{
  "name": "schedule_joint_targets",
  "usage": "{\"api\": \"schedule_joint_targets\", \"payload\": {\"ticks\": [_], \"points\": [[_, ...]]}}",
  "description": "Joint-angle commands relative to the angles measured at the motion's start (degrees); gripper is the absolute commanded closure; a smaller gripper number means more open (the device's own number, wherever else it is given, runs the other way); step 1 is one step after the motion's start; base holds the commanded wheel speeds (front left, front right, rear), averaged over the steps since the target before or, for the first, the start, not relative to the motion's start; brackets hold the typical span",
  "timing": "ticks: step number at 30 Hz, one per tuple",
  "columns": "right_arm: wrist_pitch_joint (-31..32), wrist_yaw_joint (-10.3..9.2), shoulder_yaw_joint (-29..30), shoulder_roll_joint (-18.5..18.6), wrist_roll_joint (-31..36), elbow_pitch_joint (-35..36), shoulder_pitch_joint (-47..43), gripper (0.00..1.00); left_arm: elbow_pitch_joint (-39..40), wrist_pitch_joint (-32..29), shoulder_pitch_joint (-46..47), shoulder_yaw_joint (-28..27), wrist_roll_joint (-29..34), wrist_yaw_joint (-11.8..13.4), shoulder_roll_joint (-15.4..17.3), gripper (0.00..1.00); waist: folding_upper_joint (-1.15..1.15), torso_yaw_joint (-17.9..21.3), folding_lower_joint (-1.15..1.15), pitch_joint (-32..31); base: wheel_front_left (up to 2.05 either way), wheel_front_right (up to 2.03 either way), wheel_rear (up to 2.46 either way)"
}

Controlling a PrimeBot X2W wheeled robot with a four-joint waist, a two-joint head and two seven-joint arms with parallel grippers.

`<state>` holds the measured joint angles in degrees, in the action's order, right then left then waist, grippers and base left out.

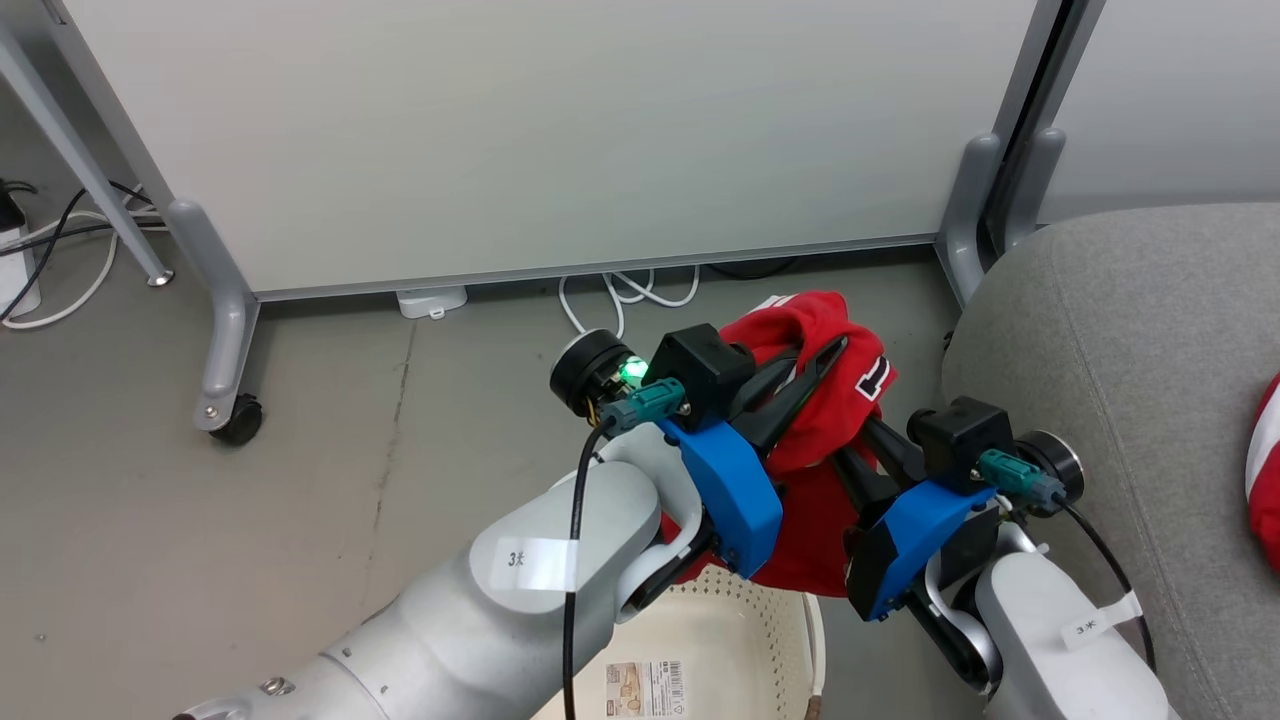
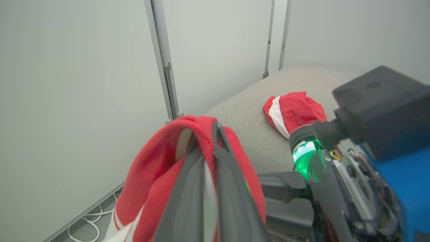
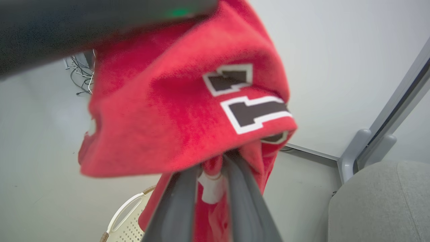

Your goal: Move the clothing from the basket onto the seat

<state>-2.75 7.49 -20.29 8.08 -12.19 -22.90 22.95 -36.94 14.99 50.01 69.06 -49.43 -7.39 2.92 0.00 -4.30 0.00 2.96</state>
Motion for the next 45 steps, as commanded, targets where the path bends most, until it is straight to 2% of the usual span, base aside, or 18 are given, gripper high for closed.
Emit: {"api": "schedule_joint_targets", "payload": {"ticks": [1,13,14,15,16,17,21,34,40,45], "points": [[-0.6,0.01,-0.1,0.5,-0.2,-0.5,0.5,1.0,-0.2,0.3,-0.4,-0.5,-0.3,-0.1,0.0,1.0,0.0,0.1,0.0,0.0,0.0,0.0,0.0],[-1.6,0.01,0.2,0.1,0.2,-1.1,0.5,1.0,-0.9,0.3,-1.0,-1.6,0.4,-0.1,0.0,1.0,0.0,1.2,0.0,-0.1,0.0,0.0,0.0],[-1.6,0.01,0.3,0.1,0.3,-1.0,0.4,1.0,-0.9,0.3,-0.9,-1.9,0.7,-0.1,0.0,0.7,0.0,1.2,0.0,-0.1,0.0,0.0,0.0],[-1.6,0.01,0.3,0.1,0.3,-1.0,0.4,1.0,-0.9,0.3,-0.9,-1.9,0.7,-0.1,0.0,0.7,0.0,1.2,0.0,-0.1,0.0,0.0,0.0],[-1.8,0.01,0.4,0.1,0.4,-0.8,0.3,1.0,-0.7,0.3,-1.0,-2.4,1.0,0.0,0.0,0.1,0.0,1.2,0.0,-0.1,0.0,0.0,0.0],[-1.9,0.01,0.5,0.1,0.5,-0.7,0.3,1.0,-0.5,0.3,-1.3,-2.9,1.5,0.1,0.0,0.0,0.0,1.2,0.0,-0.1,0.0,0.0,0.0],[-2.6,0.01,0.8,0.2,0.6,-0.1,0.2,1.0,1.5,0.3,-3.6,-6.7,5.1,0.9,0.7,0.0,0.0,1.5,0.0,0.1,0.0,0.0,0.0],[-3.0,0.01,2.5,0.7,2.0,3.0,-1.7,1.0,17.6,0.2,-24.4,-27.9,21.3,0.7,6.6,0.0,0.0,1.5,0.0,0.4,0.0,0.0,0.0],[-2.5,0.01,3.0,0.6,2.4,4.2,-2.1,1.0,21.7,0.2,-33.2,-36.3,26.9,0.2,7.3,0.0,0.0,1.4,0.0,0.9,0.0,0.0,0.0],[-2.2,0.01,3.3,0.6,2.3,4.7,-2.1,1.0,22.5,0.2,-38.4,-41.7,29.2,0.0,7.2,0.0,0.0,1.5,0.0,1.0,0.0,0.0,0.0]]}}
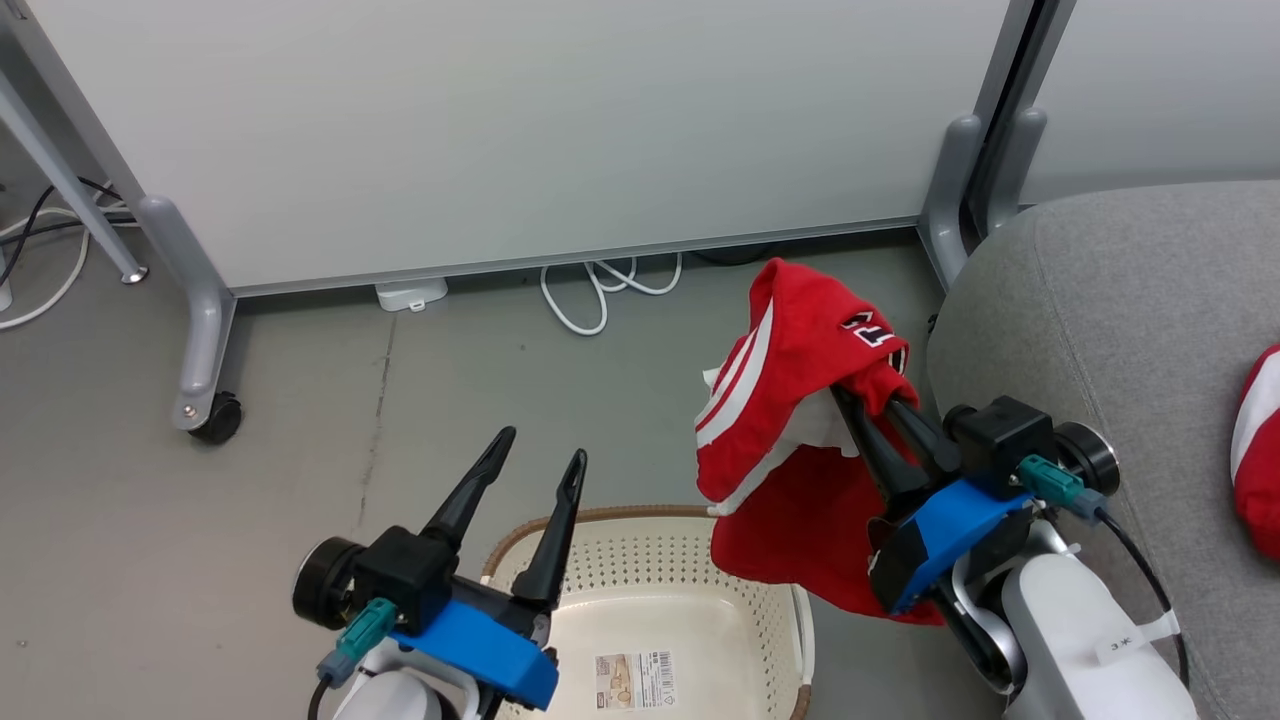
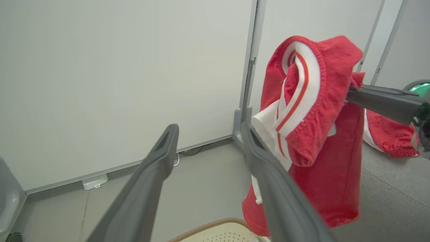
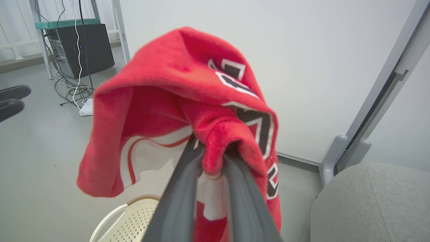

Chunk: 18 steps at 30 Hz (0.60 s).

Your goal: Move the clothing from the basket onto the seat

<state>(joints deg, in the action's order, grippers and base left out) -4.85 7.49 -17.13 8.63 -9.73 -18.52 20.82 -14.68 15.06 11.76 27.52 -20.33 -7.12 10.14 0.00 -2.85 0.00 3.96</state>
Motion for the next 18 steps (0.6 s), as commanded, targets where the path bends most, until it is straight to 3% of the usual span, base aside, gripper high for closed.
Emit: {"api": "schedule_joint_targets", "payload": {"ticks": [1,6,18], "points": [[0.0,0.01,0.3,0.1,-0.2,0.4,0.0,1.0,0.3,0.2,-0.9,-0.9,0.5,-0.3,-0.1,0.0,0.0,0.0,0.0,0.0,0.0,0.0,0.0],[0.2,0.01,0.5,0.3,-0.3,0.5,-0.2,1.0,0.4,0.2,-3.0,-4.1,1.8,-0.4,-0.8,0.0,0.0,0.0,0.0,0.2,0.0,0.0,0.0],[0.2,0.01,0.8,-0.2,-0.1,0.8,0.1,1.0,0.9,0.2,-3.2,-4.2,1.8,-0.4,-1.5,0.0,0.0,1.7,0.0,0.8,0.0,0.0,0.0]]}}
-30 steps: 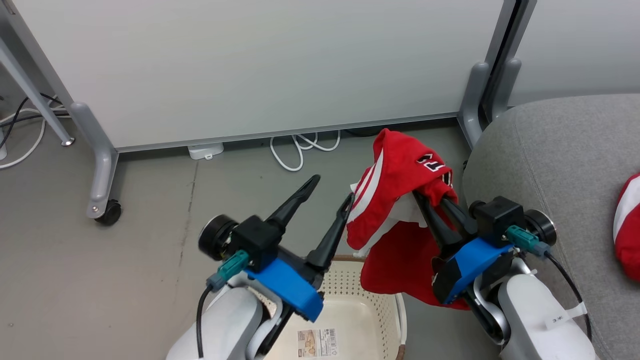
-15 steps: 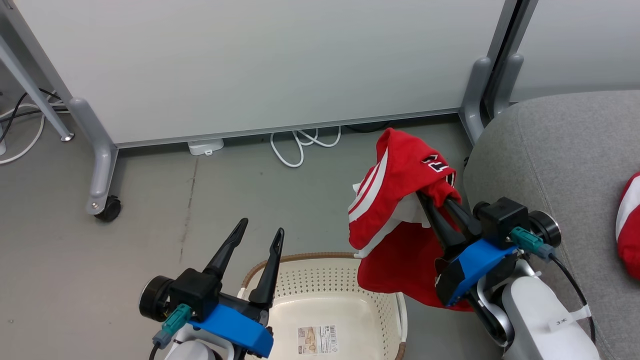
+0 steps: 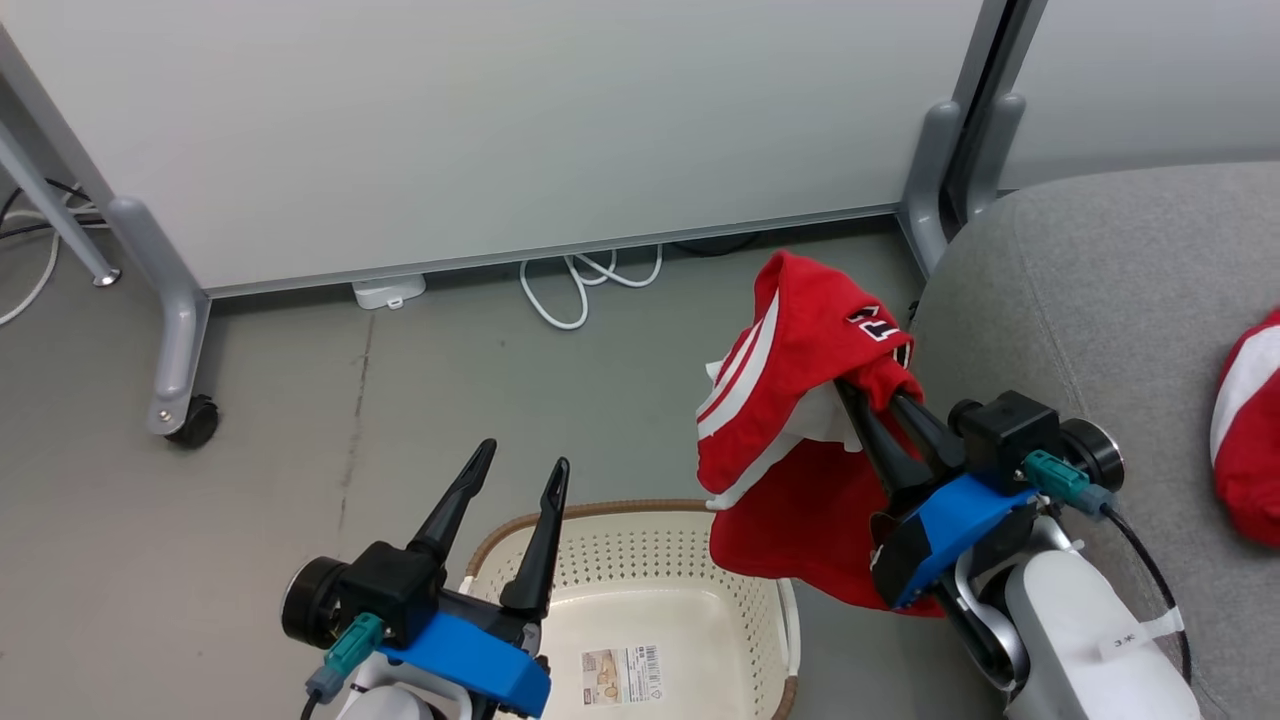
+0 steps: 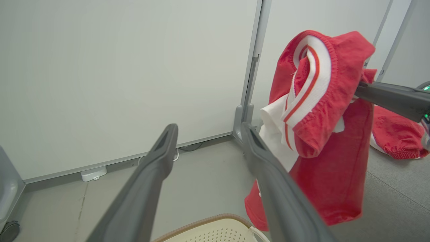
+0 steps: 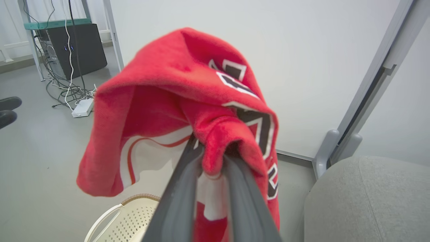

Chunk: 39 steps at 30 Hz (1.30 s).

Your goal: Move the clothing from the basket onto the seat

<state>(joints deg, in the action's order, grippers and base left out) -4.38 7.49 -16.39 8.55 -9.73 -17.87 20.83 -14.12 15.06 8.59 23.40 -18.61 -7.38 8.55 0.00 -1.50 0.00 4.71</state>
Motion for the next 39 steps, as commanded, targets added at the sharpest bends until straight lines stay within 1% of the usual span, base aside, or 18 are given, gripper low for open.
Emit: {"api": "schedule_joint_targets", "payload": {"ticks": [1,5,14,23,32,39], "points": [[-0.3,0.01,0.1,-0.2,-0.1,0.1,0.2,1.0,0.3,0.2,0.0,-0.1,0.1,-0.1,0.2,0.0,0.0,0.8,0.0,0.2,0.0,0.0,0.0],[-0.5,0.01,0.2,-0.4,-0.1,0.0,0.7,1.0,0.4,0.2,0.0,-0.4,0.1,-0.1,0.8,0.0,0.0,3.8,0.0,0.9,0.0,0.0,0.0],[-1.5,0.01,1.0,-1.0,-0.4,-0.7,1.0,1.0,0.3,0.2,1.6,-0.4,0.3,-0.1,1.4,0.0,0.0,13.9,0.0,2.8,0.0,0.0,0.0],[-2.8,0.01,2.4,-2.1,-0.4,-1.5,0.1,1.0,-0.3,0.2,3.0,0.5,0.2,-0.1,2.5,0.0,0.0,22.8,0.0,4.4,0.0,0.0,0.0],[-4.1,0.01,2.8,-2.6,-0.8,-2.7,-0.2,1.0,-0.8,0.2,3.7,1.2,0.0,-0.1,3.4,0.0,0.0,28.5,0.0,5.3,0.0,0.0,0.0],[-4.5,0.01,2.9,-3.0,-0.7,-3.2,-0.3,1.0,-1.1,0.2,3.8,1.5,-0.3,-0.1,3.4,0.0,0.0,30.0,0.0,5.2,0.0,0.0,0.0]]}}
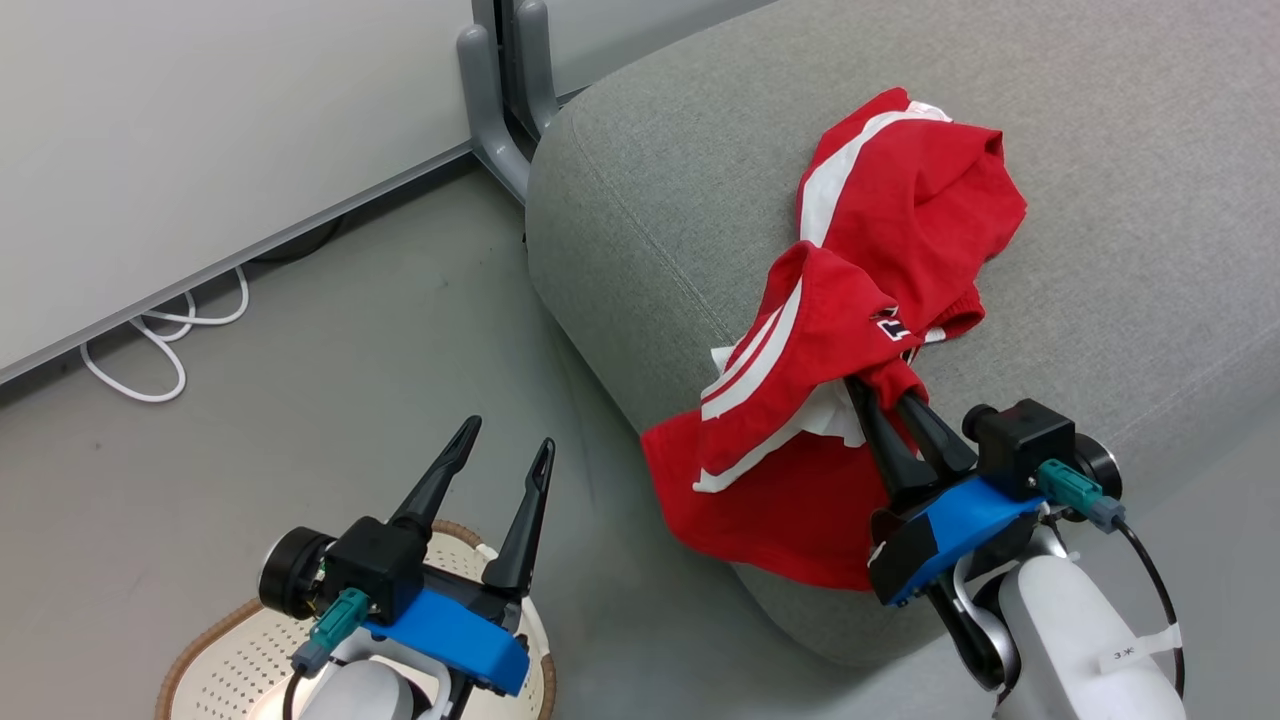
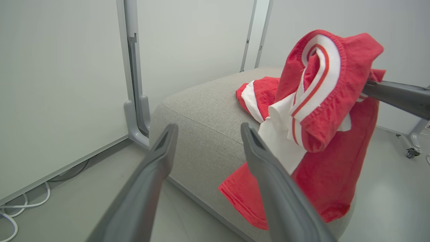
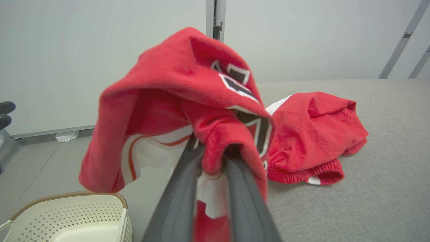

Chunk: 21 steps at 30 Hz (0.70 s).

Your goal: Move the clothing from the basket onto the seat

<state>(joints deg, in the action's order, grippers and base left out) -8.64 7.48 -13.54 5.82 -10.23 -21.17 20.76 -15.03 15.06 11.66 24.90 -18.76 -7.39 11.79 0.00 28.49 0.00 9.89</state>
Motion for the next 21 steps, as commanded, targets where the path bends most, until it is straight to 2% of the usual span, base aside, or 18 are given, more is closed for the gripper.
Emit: {"api": "schedule_joint_targets", "payload": {"ticks": [1,9,13,16,21], "points": [[-0.4,0.02,0.0,-0.3,-0.1,0.0,-0.3,1.0,-0.1,0.2,0.5,0.1,-0.2,-0.1,0.2,0.0,0.0,0.2,0.0,-0.1,0.0,0.0,0.0],[-0.3,0.02,0.3,-0.5,0.0,0.0,0.1,1.0,0.0,0.2,0.8,0.5,-0.3,-0.1,0.6,0.0,0.0,-0.1,0.0,0.4,0.0,0.0,0.0],[0.7,0.02,0.6,0.5,-0.8,0.7,2.9,1.0,0.3,0.2,1.1,0.5,0.0,-0.1,0.7,0.0,0.0,-0.5,0.0,1.3,0.0,0.0,0.0],[2.7,0.02,1.1,2.2,-1.5,2.2,6.7,1.0,0.6,0.2,1.7,0.5,0.2,-0.1,1.1,0.0,0.0,-0.8,0.0,2.5,0.0,0.0,0.0],[8.0,0.02,3.6,7.6,-4.6,4.1,17.0,1.0,1.4,0.2,3.5,0.9,0.9,-0.1,2.3,0.0,0.0,-1.7,0.0,6.0,0.0,0.0,0.0]]}}
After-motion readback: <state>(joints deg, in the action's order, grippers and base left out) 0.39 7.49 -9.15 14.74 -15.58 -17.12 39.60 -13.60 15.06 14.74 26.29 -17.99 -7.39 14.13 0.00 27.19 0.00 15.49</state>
